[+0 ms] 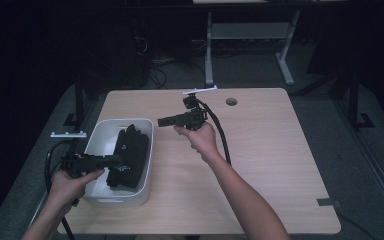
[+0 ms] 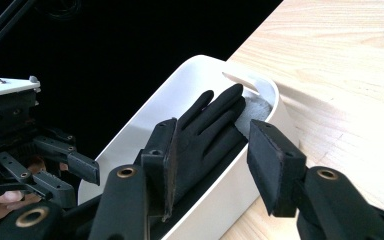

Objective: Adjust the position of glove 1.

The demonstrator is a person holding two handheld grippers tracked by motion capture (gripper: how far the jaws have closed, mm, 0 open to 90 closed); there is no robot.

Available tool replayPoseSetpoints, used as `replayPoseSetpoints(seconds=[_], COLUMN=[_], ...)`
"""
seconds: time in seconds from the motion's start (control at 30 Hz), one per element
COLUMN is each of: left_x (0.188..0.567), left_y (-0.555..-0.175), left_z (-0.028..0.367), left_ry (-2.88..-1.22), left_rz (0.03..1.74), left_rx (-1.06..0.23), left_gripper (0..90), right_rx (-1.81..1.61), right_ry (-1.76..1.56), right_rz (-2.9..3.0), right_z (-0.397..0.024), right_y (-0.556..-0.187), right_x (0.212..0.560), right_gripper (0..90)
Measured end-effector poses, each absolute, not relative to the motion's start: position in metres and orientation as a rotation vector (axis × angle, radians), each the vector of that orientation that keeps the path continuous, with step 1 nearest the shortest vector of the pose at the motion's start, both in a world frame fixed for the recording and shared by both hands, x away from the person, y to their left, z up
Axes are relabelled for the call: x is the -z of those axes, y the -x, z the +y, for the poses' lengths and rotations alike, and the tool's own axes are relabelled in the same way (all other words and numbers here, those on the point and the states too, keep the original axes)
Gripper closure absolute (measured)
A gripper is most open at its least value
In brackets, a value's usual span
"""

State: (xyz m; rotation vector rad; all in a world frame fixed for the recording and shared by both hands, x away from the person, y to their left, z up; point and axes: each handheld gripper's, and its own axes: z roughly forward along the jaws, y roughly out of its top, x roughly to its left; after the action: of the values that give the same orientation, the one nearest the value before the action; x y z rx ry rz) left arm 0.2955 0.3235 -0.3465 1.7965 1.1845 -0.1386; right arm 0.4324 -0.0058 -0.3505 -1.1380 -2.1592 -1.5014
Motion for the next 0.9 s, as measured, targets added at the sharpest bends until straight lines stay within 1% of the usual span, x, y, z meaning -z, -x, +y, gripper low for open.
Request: replayPoseSetpoints(seconds=[0.23, 0.63, 0.9], left_x=[0.344, 0.338, 0.335], left_y=[-0.298, -0.301, -0.303], left_z=[0.315, 0.299, 0.287], left_ry=[-1.798, -1.799, -1.813], left_rz=[1.169, 1.111, 1.083], left_rx=[0.153, 0.177, 0.192], left_gripper=[60.3, 59.2, 56.8], right_rx=[1.508, 1.538, 1.552], right_ry=[1.150, 1.163, 1.186], right_rz=[-2.138, -2.121, -2.122], right_z=[-0.013, -0.030, -0.044], right_y=[-0.432, -0.429, -0.427], right_x=[0.349, 0.345, 0.342], right_gripper=[51.6, 48.6, 47.2])
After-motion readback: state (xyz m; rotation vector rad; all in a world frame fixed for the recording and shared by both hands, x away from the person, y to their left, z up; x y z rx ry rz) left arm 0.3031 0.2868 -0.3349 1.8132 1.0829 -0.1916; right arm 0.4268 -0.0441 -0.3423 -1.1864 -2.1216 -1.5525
